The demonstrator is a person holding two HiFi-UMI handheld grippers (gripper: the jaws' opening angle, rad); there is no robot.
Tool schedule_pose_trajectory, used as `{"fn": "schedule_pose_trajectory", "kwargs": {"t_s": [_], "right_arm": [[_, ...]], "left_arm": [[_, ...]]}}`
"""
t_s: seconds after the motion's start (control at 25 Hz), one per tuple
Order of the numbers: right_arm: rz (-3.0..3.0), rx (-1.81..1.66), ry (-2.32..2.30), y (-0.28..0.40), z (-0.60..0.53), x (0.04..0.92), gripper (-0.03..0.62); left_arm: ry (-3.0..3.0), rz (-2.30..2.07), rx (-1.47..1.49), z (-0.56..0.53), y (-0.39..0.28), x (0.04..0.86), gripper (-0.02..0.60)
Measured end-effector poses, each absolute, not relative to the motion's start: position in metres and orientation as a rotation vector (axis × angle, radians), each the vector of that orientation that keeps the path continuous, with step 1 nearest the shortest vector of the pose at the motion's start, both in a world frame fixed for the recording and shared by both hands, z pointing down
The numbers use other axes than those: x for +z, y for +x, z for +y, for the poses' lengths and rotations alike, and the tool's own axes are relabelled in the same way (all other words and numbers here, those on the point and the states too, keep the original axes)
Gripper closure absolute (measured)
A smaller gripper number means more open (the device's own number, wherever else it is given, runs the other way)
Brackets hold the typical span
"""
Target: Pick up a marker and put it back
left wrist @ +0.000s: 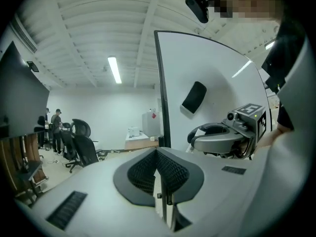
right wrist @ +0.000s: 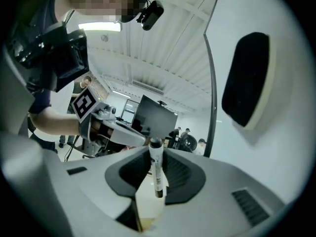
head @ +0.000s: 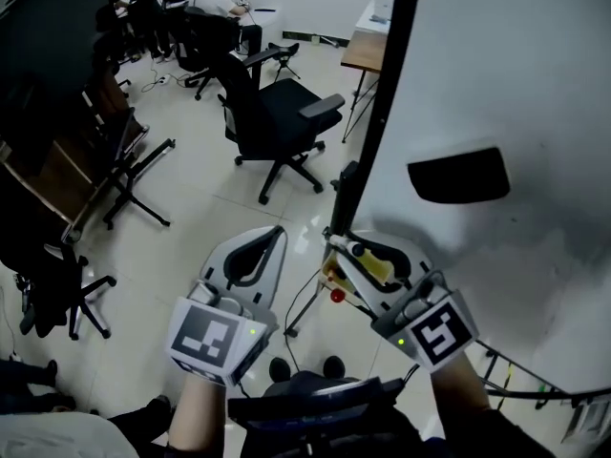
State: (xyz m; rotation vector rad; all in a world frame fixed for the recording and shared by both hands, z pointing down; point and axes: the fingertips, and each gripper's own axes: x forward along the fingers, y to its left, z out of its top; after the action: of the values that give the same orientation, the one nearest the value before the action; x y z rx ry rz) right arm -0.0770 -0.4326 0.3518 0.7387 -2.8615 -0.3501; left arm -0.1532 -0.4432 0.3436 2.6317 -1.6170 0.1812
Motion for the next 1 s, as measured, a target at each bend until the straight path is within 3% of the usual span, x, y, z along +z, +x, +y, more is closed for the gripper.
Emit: {"fn": "schedule_pose_trajectory", "kwargs": {"t_s": [0.28, 1.0], "right_arm": [[-3.002, -0.43, 0.71, -0.108, -0.432, 0.291, 0.496], [-3.142, -0.436, 0.592, -0.136, -0.409, 0.236, 0.496]], "left_arm": [[2.666, -1.693, 0.146, -0.439, -0.171, 0.307, 0.583], [2.705, -1.816, 0.161, -0.404, -0.196, 0.254, 0.583]]}}
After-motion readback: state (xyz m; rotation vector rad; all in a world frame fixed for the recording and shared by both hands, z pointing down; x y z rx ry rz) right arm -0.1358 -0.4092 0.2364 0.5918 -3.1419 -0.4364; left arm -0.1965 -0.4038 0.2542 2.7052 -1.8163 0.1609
